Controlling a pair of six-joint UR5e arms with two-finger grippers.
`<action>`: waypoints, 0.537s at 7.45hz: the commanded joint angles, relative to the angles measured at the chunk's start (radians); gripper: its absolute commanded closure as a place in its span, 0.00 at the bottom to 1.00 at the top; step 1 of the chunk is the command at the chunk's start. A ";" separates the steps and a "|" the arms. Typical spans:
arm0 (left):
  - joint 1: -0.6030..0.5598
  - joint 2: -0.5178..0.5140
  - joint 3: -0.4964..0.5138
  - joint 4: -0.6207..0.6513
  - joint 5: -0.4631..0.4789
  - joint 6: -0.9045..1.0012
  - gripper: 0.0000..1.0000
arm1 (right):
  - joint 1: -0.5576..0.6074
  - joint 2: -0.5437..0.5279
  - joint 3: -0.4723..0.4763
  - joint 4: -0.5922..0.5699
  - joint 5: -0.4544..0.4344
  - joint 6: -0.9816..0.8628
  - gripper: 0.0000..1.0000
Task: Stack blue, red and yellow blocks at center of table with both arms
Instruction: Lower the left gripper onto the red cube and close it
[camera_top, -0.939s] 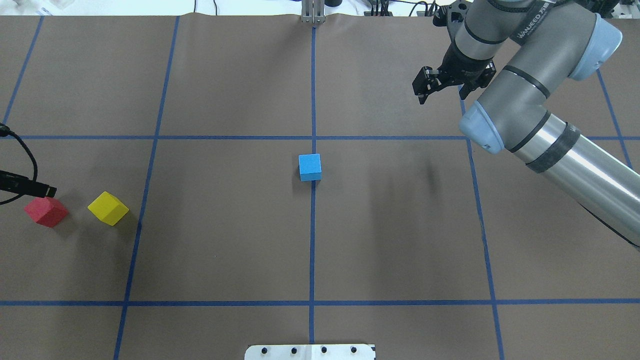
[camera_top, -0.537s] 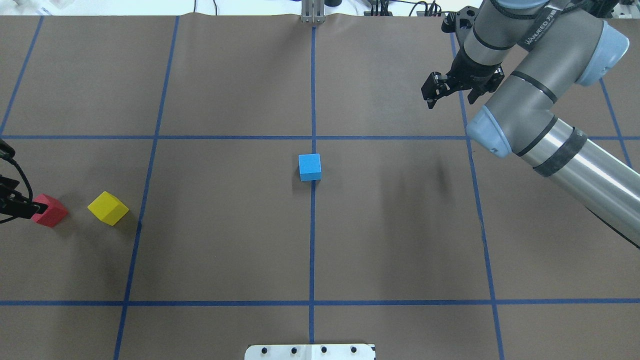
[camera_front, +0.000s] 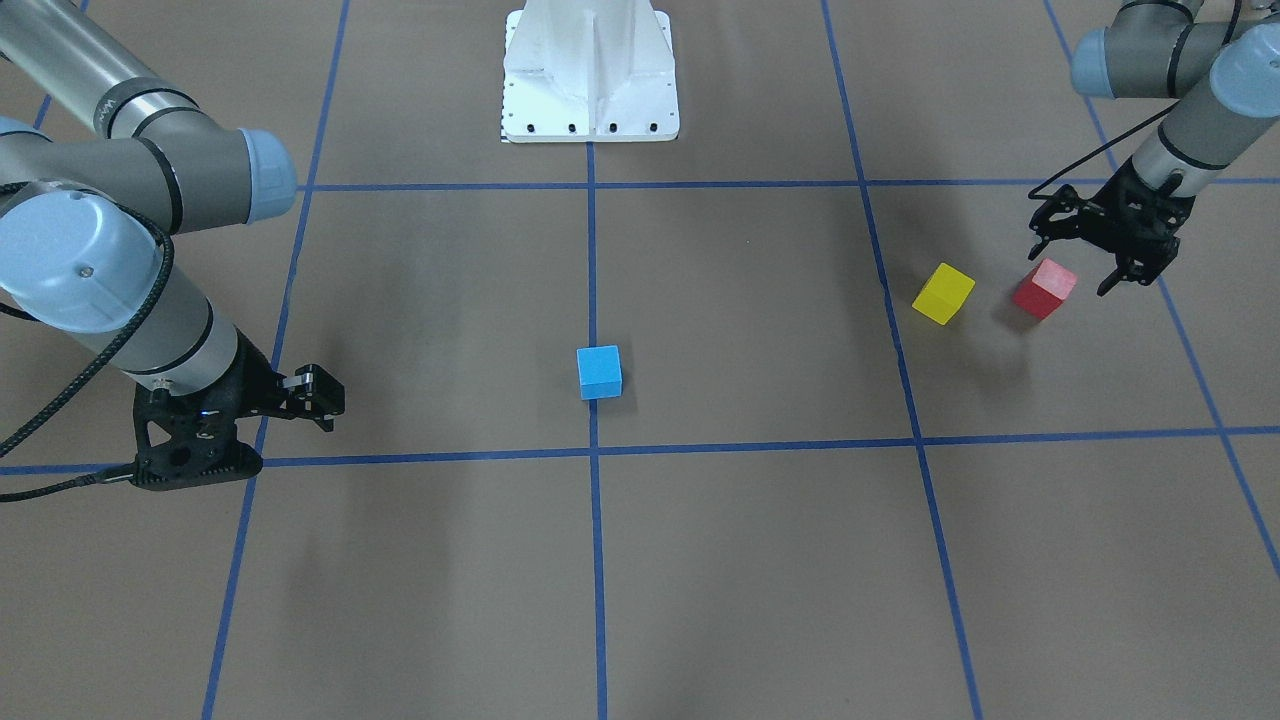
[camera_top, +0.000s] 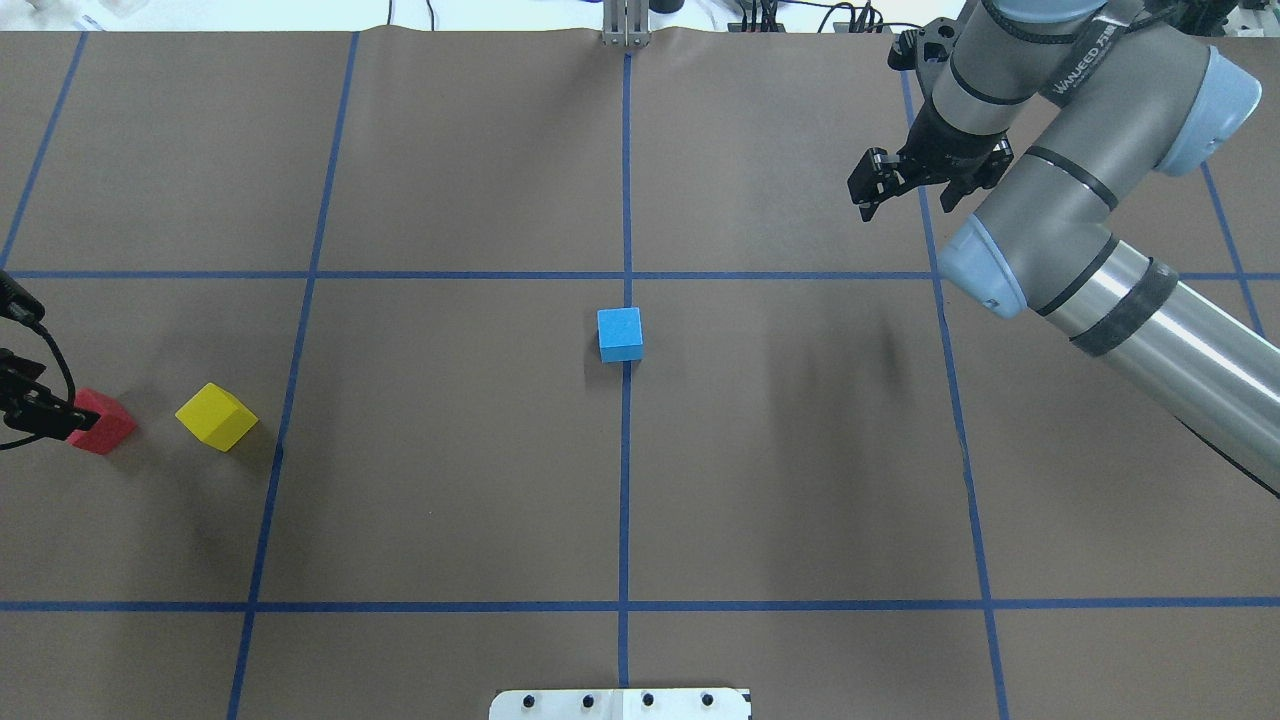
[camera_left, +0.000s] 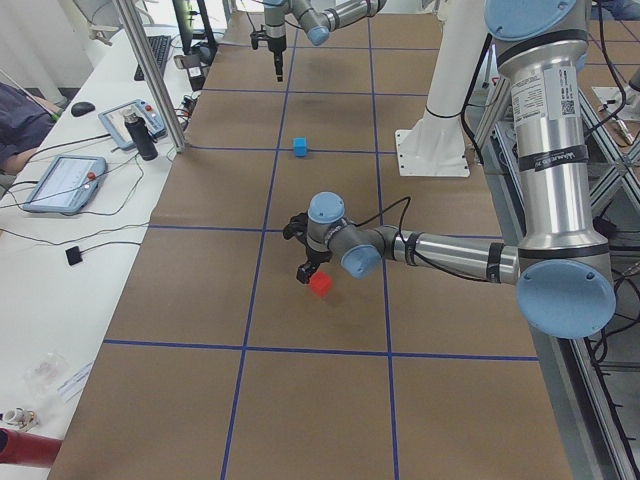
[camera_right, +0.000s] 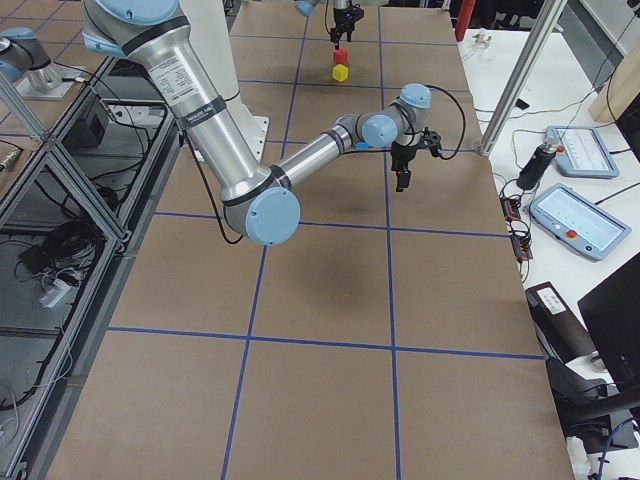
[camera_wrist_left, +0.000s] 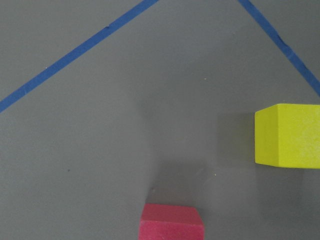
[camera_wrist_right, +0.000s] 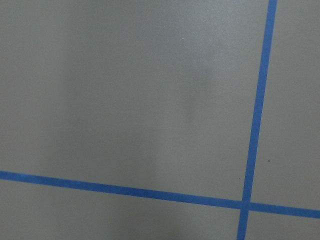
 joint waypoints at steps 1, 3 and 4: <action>0.004 -0.001 0.018 -0.001 -0.008 -0.007 0.01 | 0.000 -0.003 -0.001 0.000 0.000 0.001 0.01; 0.027 -0.002 0.022 -0.003 -0.008 -0.016 0.01 | -0.002 -0.003 -0.002 0.000 0.000 0.002 0.01; 0.038 -0.002 0.024 -0.001 -0.005 -0.017 0.01 | 0.000 -0.003 -0.002 0.000 0.000 0.002 0.01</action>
